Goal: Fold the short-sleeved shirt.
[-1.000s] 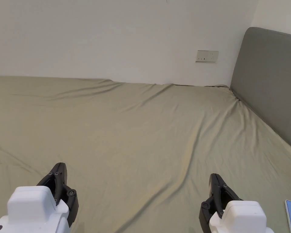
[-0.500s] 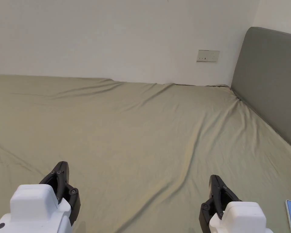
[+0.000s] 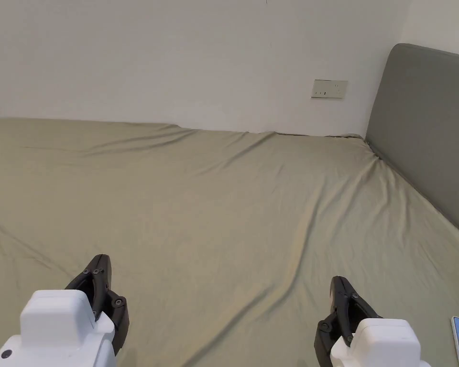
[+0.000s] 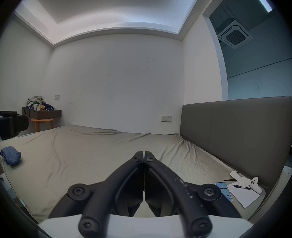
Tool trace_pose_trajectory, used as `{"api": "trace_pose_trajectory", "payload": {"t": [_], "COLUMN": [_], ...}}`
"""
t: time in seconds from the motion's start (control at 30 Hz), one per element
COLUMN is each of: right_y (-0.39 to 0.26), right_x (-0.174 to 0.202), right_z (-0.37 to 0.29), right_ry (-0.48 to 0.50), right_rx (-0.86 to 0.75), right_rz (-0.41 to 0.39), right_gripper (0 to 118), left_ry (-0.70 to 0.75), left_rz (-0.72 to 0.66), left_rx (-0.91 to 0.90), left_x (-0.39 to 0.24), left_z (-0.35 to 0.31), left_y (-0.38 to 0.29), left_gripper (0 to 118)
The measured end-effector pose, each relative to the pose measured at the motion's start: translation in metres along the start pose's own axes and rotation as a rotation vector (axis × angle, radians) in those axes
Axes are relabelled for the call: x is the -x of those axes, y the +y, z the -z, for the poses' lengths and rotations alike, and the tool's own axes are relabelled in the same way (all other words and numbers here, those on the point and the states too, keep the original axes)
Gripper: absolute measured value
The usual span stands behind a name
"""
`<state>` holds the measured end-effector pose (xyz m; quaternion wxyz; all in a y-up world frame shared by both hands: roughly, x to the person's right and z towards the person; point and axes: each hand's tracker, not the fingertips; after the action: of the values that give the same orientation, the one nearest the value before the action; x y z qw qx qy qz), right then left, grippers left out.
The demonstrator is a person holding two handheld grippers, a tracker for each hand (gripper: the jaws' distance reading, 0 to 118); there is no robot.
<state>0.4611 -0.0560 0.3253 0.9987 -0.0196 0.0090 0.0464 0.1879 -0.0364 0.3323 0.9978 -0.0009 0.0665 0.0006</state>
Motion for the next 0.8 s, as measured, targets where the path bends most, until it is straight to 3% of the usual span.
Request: {"api": "trace_pose_trajectory", "payload": {"t": [0.73,0.77,0.8], "right_y": [0.003,0.0032,0.0035], "right_x": [0.0009,0.0013,0.0013], "right_z": [-0.0018,-0.0023,-0.0026], "right_ry": [0.002,0.0,0.001], "right_rx": [-0.003,-0.009,-0.012], "right_rz": [-0.004,-0.005,-0.004], "right_gripper": [3,3,5], "left_ry": [-0.01,-0.014,-0.018], "left_rz": [-0.013,-0.016,-0.018], "left_rx": [0.009,0.009,0.012], "left_x": [0.002,0.0024,0.0028], "left_z": [-0.0009,-0.001,-0.0006], "left_y": [0.0033,0.0038,0.0046], "left_gripper": [0,2,11]}}
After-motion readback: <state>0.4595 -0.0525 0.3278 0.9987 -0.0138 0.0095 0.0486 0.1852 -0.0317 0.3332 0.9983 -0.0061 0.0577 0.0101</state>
